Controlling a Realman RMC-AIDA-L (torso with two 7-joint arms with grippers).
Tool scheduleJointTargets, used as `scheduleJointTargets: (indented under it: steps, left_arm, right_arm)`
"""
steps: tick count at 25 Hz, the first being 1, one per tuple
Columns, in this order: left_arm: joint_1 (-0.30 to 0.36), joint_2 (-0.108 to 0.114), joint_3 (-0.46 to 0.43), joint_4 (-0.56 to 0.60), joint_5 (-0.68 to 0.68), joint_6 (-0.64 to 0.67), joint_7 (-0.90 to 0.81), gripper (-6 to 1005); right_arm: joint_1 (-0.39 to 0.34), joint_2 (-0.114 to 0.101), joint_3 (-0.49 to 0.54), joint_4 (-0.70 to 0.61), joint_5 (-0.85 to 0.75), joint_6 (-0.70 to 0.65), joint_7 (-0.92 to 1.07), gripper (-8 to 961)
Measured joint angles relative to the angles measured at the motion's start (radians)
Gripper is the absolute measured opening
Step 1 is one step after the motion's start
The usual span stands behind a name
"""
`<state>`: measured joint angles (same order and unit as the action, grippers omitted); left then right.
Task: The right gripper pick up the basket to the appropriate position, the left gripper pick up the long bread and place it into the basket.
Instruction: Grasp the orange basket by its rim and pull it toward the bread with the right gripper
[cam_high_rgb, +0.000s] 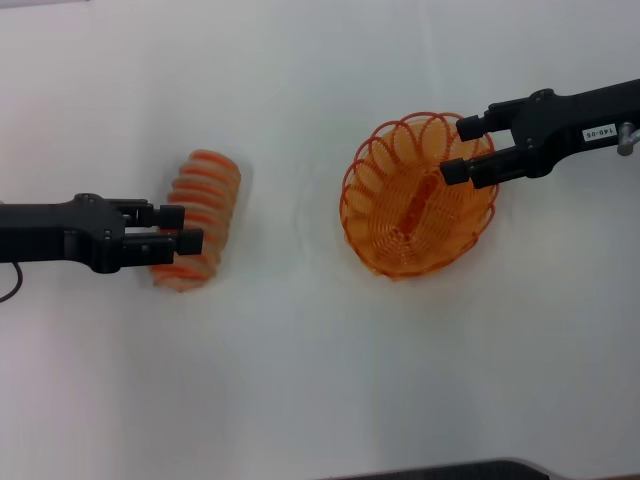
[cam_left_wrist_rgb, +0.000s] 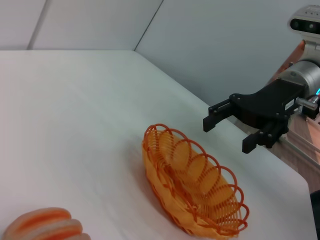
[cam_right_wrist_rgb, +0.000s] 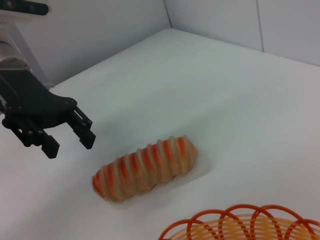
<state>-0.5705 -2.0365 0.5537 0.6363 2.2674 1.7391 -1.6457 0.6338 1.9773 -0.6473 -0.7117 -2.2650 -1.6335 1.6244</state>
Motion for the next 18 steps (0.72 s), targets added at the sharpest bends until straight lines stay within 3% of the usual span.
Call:
scheduleJointTargets:
  steps: [18]
  left_arm:
    - [-0.004,0.002,-0.016,0.000,0.000,0.003,-0.002,579]
  right_arm:
    - [-0.007,0.000,0.000,0.000,-0.001,0.002,0.011,802]
